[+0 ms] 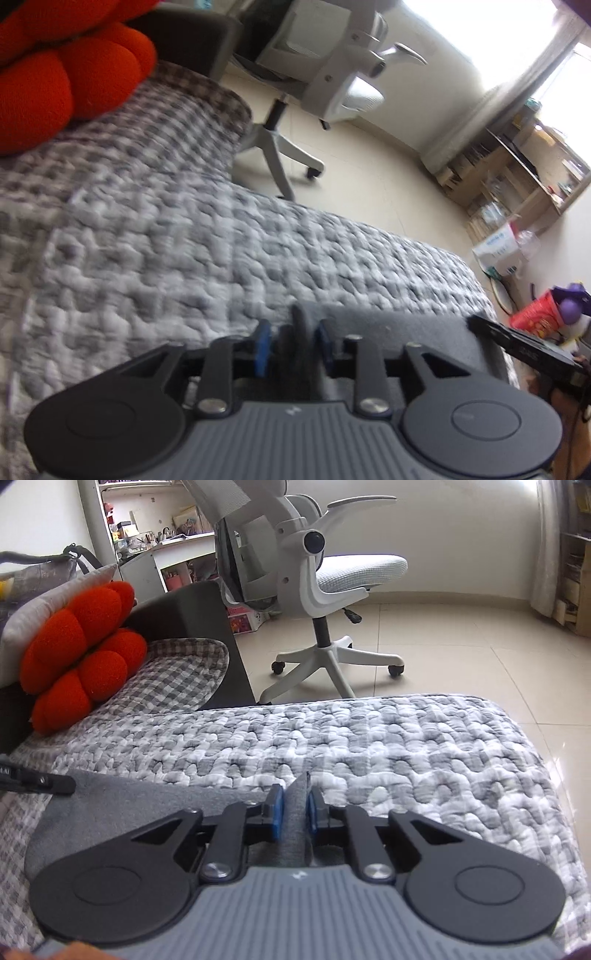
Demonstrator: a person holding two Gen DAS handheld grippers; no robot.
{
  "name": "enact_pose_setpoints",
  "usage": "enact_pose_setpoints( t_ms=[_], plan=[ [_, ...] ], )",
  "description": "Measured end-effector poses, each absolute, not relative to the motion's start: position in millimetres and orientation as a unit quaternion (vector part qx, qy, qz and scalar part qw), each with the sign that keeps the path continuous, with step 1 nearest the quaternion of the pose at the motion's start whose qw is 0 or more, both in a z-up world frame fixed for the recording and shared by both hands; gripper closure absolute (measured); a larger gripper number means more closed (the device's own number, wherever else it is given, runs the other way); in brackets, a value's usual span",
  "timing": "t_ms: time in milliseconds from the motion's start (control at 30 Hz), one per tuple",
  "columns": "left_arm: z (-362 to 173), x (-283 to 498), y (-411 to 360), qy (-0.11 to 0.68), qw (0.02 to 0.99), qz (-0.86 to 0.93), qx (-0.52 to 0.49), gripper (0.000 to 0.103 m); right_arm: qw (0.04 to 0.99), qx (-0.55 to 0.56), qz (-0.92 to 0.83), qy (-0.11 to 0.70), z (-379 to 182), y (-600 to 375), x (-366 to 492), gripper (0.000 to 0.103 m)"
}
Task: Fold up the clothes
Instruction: 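Lay the held grey shirt edge over the fold with both grippers, then open both grippers and release the folded shirt edge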
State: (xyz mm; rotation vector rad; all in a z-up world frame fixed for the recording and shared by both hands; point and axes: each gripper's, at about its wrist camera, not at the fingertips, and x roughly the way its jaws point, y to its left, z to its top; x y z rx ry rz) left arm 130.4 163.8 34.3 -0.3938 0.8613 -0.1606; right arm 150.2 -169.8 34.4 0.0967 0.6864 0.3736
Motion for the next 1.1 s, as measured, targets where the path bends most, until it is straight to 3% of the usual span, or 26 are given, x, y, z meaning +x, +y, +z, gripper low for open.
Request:
enact_pose_setpoints(
  t_ms=[33, 67, 367, 633, 933, 1100],
  plan=[
    [37, 129, 166, 0.414, 0.889, -0.067, -0.186, 0.064, 0.926, 0.049, 0.172, 0.331, 39, -172, 147, 0.077],
    [41, 127, 168, 0.412, 0.892, -0.056, -0.181, 0.063, 0.929, 0.053, 0.164, 0.327, 44, -175, 144, 0.076],
    [73, 91, 129, 0.379, 0.915, -0.037, -0.136, 0.039, 0.933, 0.073, 0.199, 0.291, 79, -172, 101, 0.076],
    [63, 77, 59, 0.366, 0.926, -0.061, -0.075, 0.038, 0.924, 0.005, 0.241, 0.297, 73, -110, 71, 0.076],
    [36, 84, 44, 0.377, 0.921, -0.058, -0.074, 0.038, 0.909, -0.047, 0.249, 0.331, 45, -92, 63, 0.075],
    [24, 88, 47, 0.384, 0.919, -0.056, -0.07, 0.035, 0.902, -0.055, 0.248, 0.349, 30, -97, 67, 0.082]
  ],
)
